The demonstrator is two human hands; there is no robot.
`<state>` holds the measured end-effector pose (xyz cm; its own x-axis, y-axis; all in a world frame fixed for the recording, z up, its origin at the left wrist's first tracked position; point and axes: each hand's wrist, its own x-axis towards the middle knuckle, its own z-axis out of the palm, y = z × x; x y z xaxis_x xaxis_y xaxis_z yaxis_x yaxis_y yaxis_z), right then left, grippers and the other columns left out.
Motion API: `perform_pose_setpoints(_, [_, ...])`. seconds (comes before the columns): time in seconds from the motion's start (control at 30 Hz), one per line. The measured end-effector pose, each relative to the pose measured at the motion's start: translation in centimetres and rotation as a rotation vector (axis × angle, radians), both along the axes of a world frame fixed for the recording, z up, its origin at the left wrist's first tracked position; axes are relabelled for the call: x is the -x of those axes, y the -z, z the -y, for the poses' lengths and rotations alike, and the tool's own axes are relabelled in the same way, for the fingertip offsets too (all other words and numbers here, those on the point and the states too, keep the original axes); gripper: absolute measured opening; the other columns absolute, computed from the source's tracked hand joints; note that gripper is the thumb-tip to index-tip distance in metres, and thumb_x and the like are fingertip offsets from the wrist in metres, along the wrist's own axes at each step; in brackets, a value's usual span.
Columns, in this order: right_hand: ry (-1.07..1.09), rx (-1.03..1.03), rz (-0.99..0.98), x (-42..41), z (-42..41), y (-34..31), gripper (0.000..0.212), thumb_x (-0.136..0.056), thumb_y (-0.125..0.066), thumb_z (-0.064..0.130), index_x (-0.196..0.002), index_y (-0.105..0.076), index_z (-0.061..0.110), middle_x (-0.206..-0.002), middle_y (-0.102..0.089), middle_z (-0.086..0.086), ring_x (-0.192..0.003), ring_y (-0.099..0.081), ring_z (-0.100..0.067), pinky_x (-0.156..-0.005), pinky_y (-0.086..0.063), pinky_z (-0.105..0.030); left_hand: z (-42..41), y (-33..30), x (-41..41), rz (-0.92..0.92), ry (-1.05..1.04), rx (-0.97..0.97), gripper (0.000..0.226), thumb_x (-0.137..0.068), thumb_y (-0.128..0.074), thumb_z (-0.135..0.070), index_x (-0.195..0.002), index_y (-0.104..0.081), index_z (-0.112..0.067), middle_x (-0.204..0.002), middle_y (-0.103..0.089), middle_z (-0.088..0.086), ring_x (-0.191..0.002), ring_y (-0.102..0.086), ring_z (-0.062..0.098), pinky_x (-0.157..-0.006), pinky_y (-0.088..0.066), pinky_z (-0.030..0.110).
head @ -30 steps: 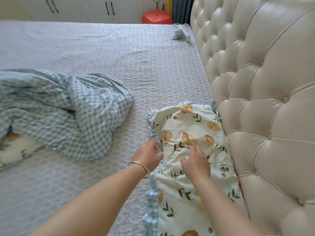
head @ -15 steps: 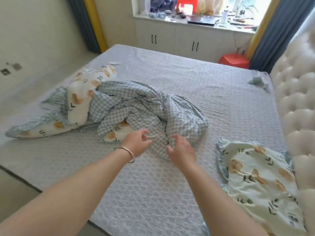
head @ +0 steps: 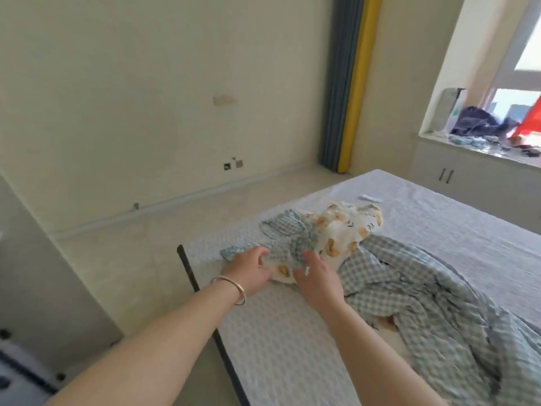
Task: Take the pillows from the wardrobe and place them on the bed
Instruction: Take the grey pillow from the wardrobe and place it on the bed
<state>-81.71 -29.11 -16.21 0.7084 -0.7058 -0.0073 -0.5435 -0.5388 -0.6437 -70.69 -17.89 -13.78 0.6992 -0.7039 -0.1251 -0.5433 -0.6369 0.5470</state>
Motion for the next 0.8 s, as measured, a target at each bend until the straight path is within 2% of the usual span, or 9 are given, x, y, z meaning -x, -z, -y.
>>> perform_pose_setpoints(0.17, [-0.245,0.067,0.077,-12.5,-5.4,-1.5,0.038,-0.093,-0.046,0.034,-0.129,-0.045,0.023,-0.129,-0.055,0.001,-0.113,-0.054,-0.019,-0.082,-0.042,-0.03,-6.9,-1.4,-8.9,0.087,-0.249,0.069,0.046,-0.086,-0.056,-0.033,-0.13,-0.049,-0.022,-0.123,-0.059,0.0,-0.106,-0.059,0.02,-0.09,-0.047,0.033])
perform_pose_setpoints(0.5, [-0.7,0.073,0.122,-32.9,-15.9,-3.0,0.038,-0.094,-0.044,0.034,-0.13,-0.045,0.022,-0.127,-0.055,0.001,-0.11,-0.056,-0.017,-0.084,-0.047,-0.032,-20.7,-3.1,-22.6,0.238,-0.738,0.03,0.047,-0.087,-0.054,-0.031,-0.132,-0.045,-0.025,-0.127,-0.056,-0.003,-0.108,-0.058,0.018,-0.09,-0.047,0.033])
perform_pose_setpoints(0.8, [-1.066,0.088,0.186,-45.5,-30.5,-4.1,0.037,-0.093,-0.046,0.031,-0.129,-0.046,0.021,-0.126,-0.056,0.0,-0.114,-0.055,-0.019,-0.087,-0.044,-0.031,-32.9,-3.9,-30.4,0.356,-1.076,0.013,0.045,-0.085,-0.053,-0.03,-0.13,-0.046,-0.024,-0.128,-0.055,0.001,-0.107,-0.059,0.024,-0.089,-0.049,0.038])
